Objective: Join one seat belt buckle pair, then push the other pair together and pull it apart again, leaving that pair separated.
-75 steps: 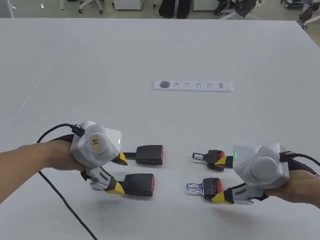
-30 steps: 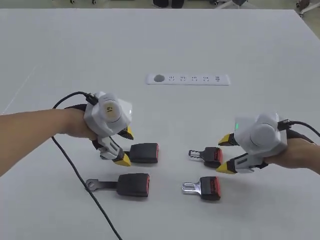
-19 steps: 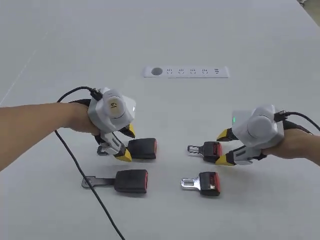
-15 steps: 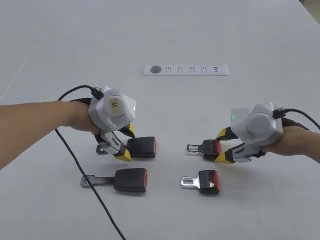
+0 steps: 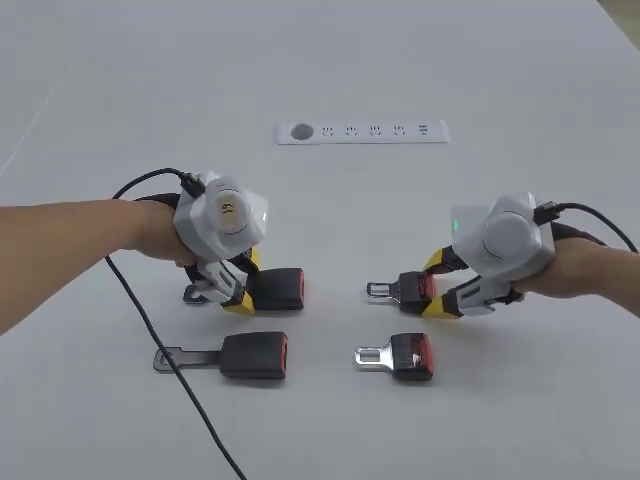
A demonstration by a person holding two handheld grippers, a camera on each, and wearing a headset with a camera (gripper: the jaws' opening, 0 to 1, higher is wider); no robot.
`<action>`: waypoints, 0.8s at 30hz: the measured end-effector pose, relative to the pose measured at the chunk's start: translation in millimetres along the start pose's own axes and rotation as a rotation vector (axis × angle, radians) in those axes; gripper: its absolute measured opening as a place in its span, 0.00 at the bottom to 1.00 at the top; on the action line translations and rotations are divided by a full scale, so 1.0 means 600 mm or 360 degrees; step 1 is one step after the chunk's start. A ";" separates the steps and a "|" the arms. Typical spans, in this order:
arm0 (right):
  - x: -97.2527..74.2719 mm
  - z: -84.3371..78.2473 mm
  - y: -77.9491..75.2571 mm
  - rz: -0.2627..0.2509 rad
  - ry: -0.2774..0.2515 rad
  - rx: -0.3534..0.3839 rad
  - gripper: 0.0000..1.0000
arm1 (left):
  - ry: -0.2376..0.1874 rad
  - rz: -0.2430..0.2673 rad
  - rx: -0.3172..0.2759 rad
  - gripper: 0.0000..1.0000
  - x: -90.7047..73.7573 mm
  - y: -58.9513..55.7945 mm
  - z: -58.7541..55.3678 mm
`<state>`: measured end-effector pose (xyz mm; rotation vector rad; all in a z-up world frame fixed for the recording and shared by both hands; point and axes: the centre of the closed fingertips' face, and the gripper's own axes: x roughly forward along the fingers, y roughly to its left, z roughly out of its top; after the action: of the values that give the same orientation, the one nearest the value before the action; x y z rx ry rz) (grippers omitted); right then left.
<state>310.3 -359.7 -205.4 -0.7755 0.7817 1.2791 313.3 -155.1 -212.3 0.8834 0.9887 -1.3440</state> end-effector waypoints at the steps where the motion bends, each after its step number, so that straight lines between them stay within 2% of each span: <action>1: -0.001 0.000 0.000 -0.0001 0.0000 -0.0003 0.31 | -0.0003 0.0002 -0.0003 0.32 0.000 0.000 0.000; 10: -0.001 0.000 -0.001 -0.0007 0.0000 -0.0002 0.31 | -0.0014 0.0013 -0.0004 0.31 -0.001 0.001 0.001; 18: -0.001 -0.002 -0.001 -0.0006 -0.0001 -0.0009 0.31 | 0.0026 0.0006 0.0047 0.30 -0.004 -0.008 0.007; 24: 0.001 -0.003 -0.001 0.0002 -0.0001 -0.0012 0.30 | 0.0017 0.0010 0.0018 0.30 -0.002 -0.002 0.002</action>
<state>310.6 -361.2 -207.0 -0.7809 0.7773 1.2839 312.4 -156.0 -210.7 0.9025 0.9864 -1.3418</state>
